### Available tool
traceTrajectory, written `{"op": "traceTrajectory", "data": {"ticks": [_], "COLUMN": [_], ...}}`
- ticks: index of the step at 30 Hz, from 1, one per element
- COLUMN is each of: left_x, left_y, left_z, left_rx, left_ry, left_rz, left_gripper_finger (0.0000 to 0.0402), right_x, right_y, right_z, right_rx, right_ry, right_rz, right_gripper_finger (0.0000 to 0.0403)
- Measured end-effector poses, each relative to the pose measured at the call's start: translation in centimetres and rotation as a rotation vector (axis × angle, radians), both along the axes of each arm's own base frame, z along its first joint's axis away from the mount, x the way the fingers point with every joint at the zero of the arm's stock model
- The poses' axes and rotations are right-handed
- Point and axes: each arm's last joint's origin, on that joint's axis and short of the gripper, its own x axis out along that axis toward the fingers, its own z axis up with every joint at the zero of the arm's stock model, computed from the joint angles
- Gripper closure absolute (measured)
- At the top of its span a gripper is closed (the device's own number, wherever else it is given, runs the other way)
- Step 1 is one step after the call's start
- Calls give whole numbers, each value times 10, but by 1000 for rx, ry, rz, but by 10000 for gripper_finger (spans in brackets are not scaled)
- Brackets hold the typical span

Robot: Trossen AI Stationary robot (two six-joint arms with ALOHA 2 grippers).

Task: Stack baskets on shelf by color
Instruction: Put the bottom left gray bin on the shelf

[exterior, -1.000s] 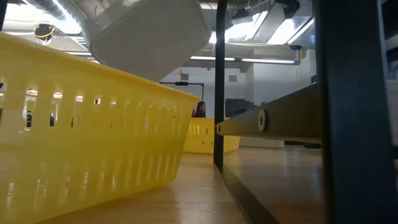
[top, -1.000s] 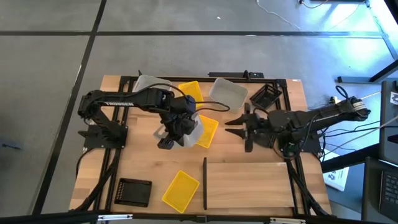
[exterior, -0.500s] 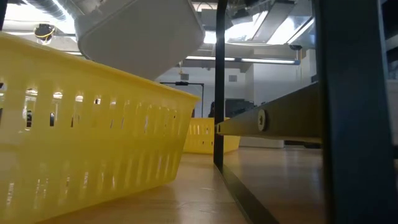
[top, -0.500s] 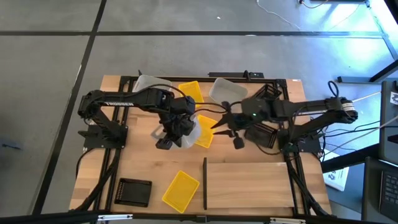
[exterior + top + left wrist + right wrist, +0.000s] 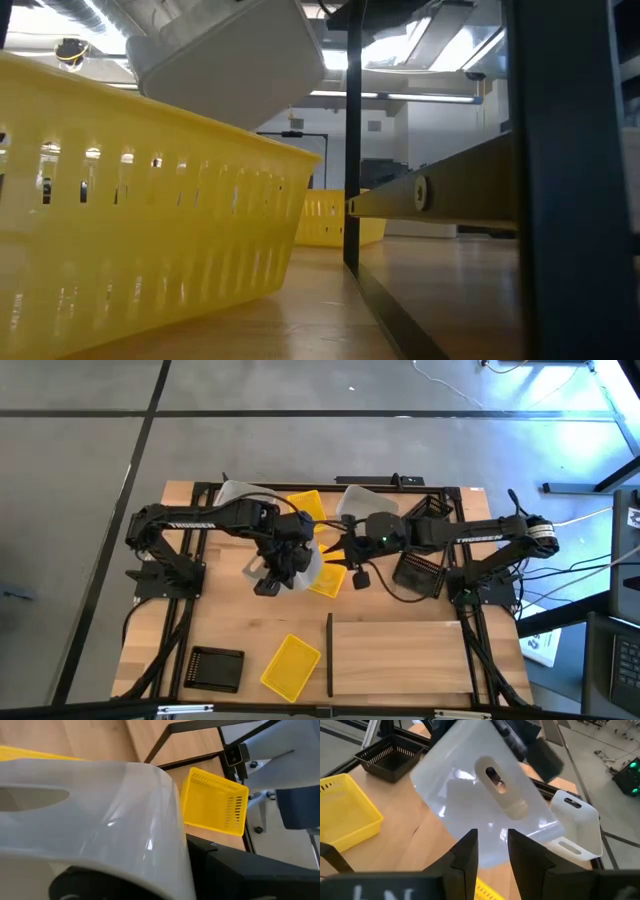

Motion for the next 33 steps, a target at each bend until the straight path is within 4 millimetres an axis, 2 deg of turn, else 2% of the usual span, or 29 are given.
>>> {"op": "traceTrajectory", "data": {"ticks": [17, 27, 33], "left_x": [-11, -16, -14], "left_y": [47, 56, 47], "left_z": [-3, -6, -6], "left_rx": [-33, 63, 70], "left_ry": [114, 172, 169], "left_rz": [211, 307, 285], "left_gripper_finger": [401, 401, 401], "right_x": [-1, -2, -2], "right_y": [8, 6, 5], "right_z": [2, 3, 2], "right_rx": [-88, -138, -161], "right_ry": [-16, -16, -8], "right_rz": [-140, -254, -300], "right_gripper_finger": [298, 298, 298]}}
